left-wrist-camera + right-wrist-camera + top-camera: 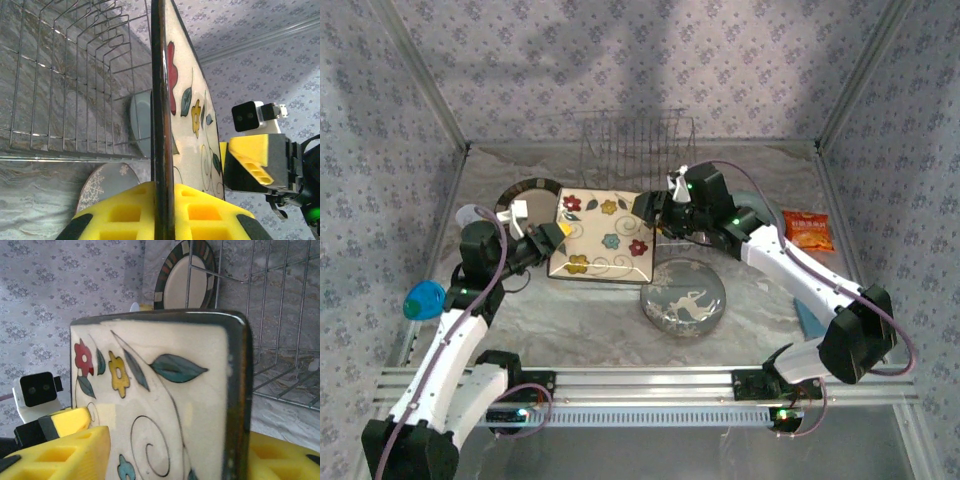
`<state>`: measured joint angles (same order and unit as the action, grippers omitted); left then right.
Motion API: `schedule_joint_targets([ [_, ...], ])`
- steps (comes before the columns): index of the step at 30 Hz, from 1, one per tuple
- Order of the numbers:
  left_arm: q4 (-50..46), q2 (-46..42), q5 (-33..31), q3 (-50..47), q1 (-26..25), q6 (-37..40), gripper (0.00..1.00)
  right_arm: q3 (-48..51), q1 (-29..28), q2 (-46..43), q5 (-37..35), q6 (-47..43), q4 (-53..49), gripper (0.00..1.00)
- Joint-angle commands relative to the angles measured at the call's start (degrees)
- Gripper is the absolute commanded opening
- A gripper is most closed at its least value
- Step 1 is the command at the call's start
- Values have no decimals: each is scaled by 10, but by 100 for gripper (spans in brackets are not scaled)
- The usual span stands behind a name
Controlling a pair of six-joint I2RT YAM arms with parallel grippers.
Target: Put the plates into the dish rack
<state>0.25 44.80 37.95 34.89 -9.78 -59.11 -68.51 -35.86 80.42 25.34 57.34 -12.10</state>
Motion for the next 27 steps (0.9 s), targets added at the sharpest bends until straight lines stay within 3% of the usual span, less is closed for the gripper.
schedule_joint_targets([
  [1, 121, -3, 25, 49, -4, -10, 0, -15, 8, -22, 3, -8, -2, 74],
  [3, 126, 6, 21, 52, -3, -8, 0, -12, 14, -30, -3, -11, -13, 97],
  [4, 130, 11, 19, 54, -3, -8, 0, -10, 18, -35, -4, -13, -18, 100],
  [14, 167, 73, 19, 93, -4, -3, 0, 41, 76, -92, 7, -34, -45, 100],
  [19, 184, 107, 22, 115, -4, 3, 0, 52, 125, -108, 52, -68, -73, 100],
  [27, 233, 177, 59, 162, -3, 2, 0, 63, 187, -117, 168, -104, -28, 100],
])
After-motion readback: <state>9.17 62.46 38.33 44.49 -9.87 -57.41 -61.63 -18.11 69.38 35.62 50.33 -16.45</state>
